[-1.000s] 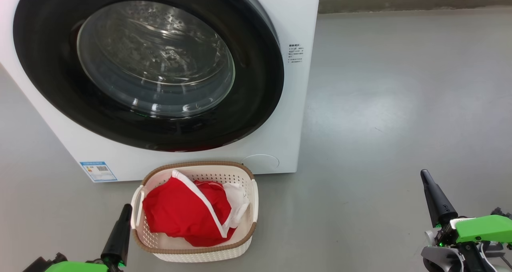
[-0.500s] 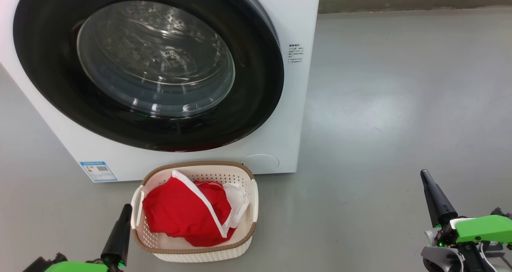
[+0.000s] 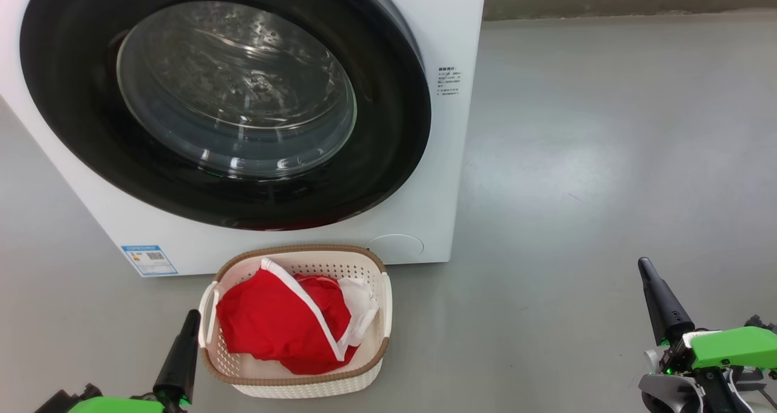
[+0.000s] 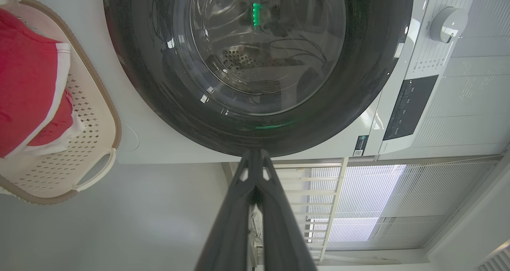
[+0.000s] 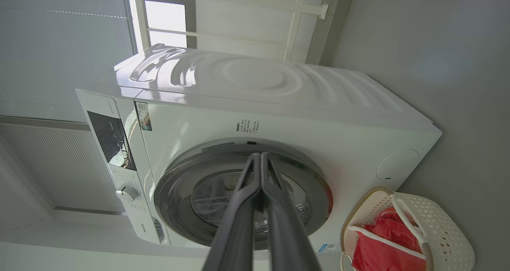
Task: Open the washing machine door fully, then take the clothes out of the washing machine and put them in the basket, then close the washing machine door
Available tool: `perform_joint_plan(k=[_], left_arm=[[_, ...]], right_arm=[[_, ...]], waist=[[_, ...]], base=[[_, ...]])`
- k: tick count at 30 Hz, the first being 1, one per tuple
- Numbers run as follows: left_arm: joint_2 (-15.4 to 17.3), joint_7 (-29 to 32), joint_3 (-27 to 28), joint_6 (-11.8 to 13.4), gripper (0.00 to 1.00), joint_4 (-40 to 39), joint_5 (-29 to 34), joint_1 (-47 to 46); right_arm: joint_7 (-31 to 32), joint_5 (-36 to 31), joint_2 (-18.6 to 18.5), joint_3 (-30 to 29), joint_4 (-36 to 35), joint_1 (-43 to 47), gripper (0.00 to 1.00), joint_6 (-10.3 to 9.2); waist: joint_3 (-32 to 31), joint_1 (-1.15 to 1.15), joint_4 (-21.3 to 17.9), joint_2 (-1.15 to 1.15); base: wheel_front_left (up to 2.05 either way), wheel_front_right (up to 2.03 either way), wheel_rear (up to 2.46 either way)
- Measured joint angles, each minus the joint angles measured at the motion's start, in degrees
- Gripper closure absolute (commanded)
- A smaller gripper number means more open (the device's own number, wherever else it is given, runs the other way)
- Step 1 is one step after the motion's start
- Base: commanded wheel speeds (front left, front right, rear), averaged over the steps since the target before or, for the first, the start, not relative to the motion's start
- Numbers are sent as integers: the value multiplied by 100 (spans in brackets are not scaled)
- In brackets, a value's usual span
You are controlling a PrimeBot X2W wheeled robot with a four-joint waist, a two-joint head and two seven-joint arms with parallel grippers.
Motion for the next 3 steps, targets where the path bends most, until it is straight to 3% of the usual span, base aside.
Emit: perform_joint_plan(k=[3], left_arm=[[0, 0, 0, 0, 100, 0, 0, 0]], right_arm=[[0, -1, 1, 0, 0, 0, 100, 0]], waist=[[0, 0, 0, 0]], base=[[0, 0, 0]])
